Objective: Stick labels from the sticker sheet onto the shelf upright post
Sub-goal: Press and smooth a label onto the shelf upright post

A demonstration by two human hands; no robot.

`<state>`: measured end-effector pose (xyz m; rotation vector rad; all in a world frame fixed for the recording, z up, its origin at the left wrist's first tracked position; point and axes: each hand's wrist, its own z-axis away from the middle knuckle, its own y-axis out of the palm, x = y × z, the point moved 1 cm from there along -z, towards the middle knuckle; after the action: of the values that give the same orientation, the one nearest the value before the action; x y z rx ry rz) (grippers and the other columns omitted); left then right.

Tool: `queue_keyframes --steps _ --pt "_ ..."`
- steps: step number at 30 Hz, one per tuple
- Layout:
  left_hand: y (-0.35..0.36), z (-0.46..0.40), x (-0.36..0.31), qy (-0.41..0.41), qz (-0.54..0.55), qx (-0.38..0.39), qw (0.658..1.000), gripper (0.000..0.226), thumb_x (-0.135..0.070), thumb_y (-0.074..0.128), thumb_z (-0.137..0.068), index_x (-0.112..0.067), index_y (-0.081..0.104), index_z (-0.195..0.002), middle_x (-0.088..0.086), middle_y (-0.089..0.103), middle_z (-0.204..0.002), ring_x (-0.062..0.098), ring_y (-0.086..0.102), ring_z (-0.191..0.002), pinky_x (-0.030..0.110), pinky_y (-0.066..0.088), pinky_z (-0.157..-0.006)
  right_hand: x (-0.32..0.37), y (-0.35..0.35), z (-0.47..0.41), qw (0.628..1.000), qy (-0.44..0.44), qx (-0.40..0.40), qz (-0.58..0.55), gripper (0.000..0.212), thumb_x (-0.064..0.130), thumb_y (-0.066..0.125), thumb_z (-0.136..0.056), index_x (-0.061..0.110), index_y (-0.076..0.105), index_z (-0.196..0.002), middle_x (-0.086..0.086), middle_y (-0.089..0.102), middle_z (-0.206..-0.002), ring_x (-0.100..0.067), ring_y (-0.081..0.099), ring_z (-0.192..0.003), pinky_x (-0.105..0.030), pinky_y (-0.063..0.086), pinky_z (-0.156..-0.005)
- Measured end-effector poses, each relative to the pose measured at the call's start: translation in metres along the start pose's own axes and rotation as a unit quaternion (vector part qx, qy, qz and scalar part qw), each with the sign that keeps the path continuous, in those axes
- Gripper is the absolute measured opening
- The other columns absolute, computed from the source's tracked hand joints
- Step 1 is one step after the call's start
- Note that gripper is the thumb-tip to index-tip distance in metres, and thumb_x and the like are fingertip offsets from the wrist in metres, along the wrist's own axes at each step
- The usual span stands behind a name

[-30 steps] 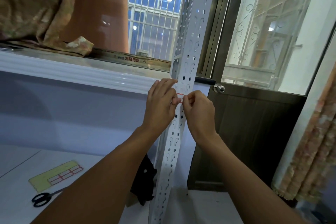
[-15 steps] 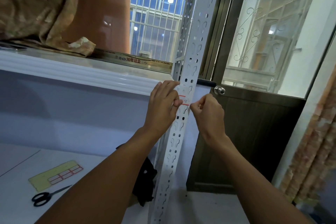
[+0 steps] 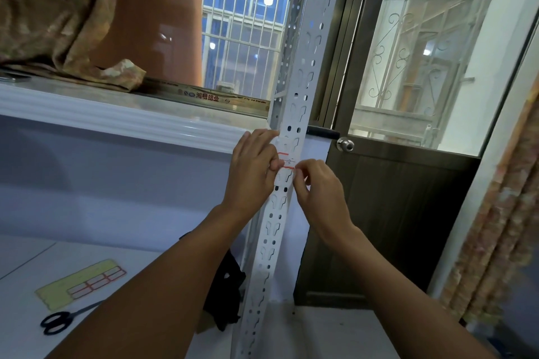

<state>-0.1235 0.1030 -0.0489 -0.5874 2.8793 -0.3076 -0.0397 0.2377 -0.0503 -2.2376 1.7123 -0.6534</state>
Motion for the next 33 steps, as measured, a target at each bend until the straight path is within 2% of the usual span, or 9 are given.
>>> queue_keyframes --steps 3,7,10,14,19,23,27,31,33 --pt "0.001 0.000 0.001 -0.002 -0.001 -0.002 1.000 0.013 -0.017 0.066 -0.096 -0.011 0.057 -0.088 0.007 0.060 -0.136 0.026 0.051 -0.132 0.052 0.030 -0.119 -0.001 -0.002 0.004 1.000 0.017 0.022 -0.006 0.017 0.030 0.057 -0.100 0.015 0.062 -0.092 0.007 0.064 -0.089 -0.010 0.060 -0.073 -0.023 0.054 -0.069" --pt "0.001 0.000 0.000 -0.004 -0.003 -0.004 1.000 0.014 -0.021 0.066 -0.095 -0.011 0.057 -0.091 0.009 0.060 -0.136 0.027 0.053 -0.130 0.051 0.032 -0.119 -0.007 -0.001 0.007 0.999 0.023 0.046 0.018 0.027 0.036 0.057 -0.100 0.015 0.062 -0.084 0.005 0.065 -0.079 -0.012 0.059 -0.065 -0.030 0.055 -0.064" --pt "0.001 0.000 0.000 -0.005 0.001 -0.001 1.000 0.015 -0.025 0.063 -0.095 -0.011 0.057 -0.091 0.008 0.060 -0.136 0.027 0.053 -0.130 0.052 0.033 -0.118 -0.007 -0.001 0.010 0.999 0.009 0.025 0.020 0.011 0.028 0.066 -0.095 0.017 0.063 -0.096 0.004 0.066 -0.091 -0.009 0.058 -0.073 -0.027 0.056 -0.070" --pt "0.003 0.000 0.002 -0.011 0.002 0.006 1.000 0.018 -0.029 0.059 -0.096 -0.012 0.059 -0.092 0.008 0.059 -0.137 0.027 0.052 -0.131 0.055 0.034 -0.116 -0.004 -0.002 0.007 0.999 -0.003 -0.036 0.004 0.020 0.023 0.068 -0.094 0.017 0.067 -0.114 0.002 0.067 -0.101 -0.010 0.062 -0.085 -0.031 0.058 -0.075" --pt "0.002 0.001 0.000 -0.012 0.000 0.003 1.000 0.020 -0.028 0.056 -0.098 -0.011 0.061 -0.090 0.009 0.060 -0.137 0.029 0.052 -0.133 0.058 0.034 -0.116 -0.004 0.003 -0.004 0.997 -0.048 -0.051 -0.023 0.026 0.025 0.068 -0.094 0.014 0.070 -0.117 -0.001 0.068 -0.104 -0.016 0.065 -0.091 -0.038 0.060 -0.075" --pt "0.001 0.001 0.001 -0.004 0.005 -0.001 1.000 0.011 -0.018 0.062 -0.098 -0.009 0.063 -0.092 0.009 0.060 -0.137 0.028 0.051 -0.134 0.056 0.033 -0.116 -0.001 0.007 -0.007 0.994 -0.089 -0.059 -0.006 0.032 0.031 0.061 -0.094 0.011 0.069 -0.117 -0.005 0.069 -0.103 -0.022 0.066 -0.090 -0.040 0.060 -0.076" --pt "0.000 0.001 0.000 0.005 0.008 -0.011 1.000 0.010 -0.012 0.063 -0.096 -0.010 0.060 -0.087 0.009 0.061 -0.136 0.028 0.052 -0.133 0.054 0.032 -0.117 -0.002 0.015 -0.008 0.995 -0.065 -0.068 -0.026 0.025 0.024 0.068 -0.093 0.009 0.071 -0.113 -0.004 0.069 -0.101 -0.016 0.066 -0.090 -0.035 0.060 -0.076" --pt "0.001 0.001 0.002 0.006 0.008 -0.008 1.000 0.010 -0.011 0.064 -0.096 -0.012 0.059 -0.088 0.008 0.060 -0.137 0.027 0.050 -0.135 0.053 0.031 -0.118 0.005 0.019 -0.006 0.983 0.028 -0.080 -0.160 0.016 0.015 0.070 -0.093 0.016 0.073 -0.108 0.006 0.066 -0.097 0.001 0.063 -0.088 -0.013 0.053 -0.077" --pt "0.001 0.001 0.003 0.010 0.007 -0.008 1.000 0.009 -0.011 0.063 -0.097 -0.011 0.059 -0.088 0.007 0.060 -0.138 0.026 0.049 -0.136 0.052 0.031 -0.119 0.009 0.019 -0.005 0.974 0.050 -0.086 -0.203 0.017 0.013 0.071 -0.092 0.025 0.072 -0.105 0.009 0.066 -0.095 0.002 0.064 -0.090 -0.009 0.051 -0.077"
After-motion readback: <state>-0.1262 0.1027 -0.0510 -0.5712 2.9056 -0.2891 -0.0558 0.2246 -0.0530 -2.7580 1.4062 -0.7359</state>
